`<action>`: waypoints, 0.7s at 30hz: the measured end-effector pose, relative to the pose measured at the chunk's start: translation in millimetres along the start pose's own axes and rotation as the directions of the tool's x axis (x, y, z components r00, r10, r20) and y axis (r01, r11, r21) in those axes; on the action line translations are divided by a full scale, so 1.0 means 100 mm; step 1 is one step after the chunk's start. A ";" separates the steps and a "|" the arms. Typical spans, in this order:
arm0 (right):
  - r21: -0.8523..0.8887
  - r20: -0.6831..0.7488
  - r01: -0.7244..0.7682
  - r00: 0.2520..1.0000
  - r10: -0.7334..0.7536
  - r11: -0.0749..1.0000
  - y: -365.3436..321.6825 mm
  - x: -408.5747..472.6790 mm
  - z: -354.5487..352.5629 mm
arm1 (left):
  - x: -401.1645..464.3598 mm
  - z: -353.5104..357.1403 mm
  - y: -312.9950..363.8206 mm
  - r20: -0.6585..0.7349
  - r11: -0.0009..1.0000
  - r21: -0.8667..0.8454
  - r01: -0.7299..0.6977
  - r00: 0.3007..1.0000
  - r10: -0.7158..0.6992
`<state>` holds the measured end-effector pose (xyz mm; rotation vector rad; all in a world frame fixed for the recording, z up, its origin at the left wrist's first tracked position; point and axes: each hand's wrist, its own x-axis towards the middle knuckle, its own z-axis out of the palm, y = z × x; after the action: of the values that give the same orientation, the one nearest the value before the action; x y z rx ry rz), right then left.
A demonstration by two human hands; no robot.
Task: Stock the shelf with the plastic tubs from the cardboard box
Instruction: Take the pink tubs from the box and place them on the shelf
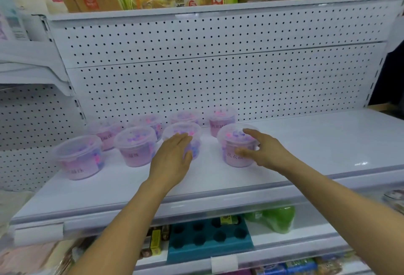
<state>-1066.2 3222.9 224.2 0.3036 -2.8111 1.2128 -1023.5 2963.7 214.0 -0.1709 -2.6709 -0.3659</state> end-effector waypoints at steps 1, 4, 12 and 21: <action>-0.014 -0.016 0.003 1.000 -0.003 1.000 0.00 0.05 0.03 | 0.01 0.00 -0.02 0.001 1.000 0.002 -0.007 1.000 0.007; -0.033 -0.036 -0.021 0.999 0.019 0.999 -0.03 0.18 0.11 | 0.05 -0.02 -0.08 0.012 1.000 -0.006 -0.022 1.000 0.022; -0.209 -0.058 -0.102 0.994 0.092 0.973 -0.20 0.18 0.18 | 0.09 0.00 -0.18 0.042 0.993 0.042 -0.107 0.994 0.105; -0.545 -0.442 -0.026 0.858 -0.261 0.838 0.00 -0.92 0.04 | -0.43 0.13 0.49 -0.071 0.944 -0.019 -0.329 0.942 0.327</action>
<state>-976.6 3234.6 208.6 0.1011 -2.4664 0.3522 -981.2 3012.1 195.0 -0.5940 -2.5114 -0.2988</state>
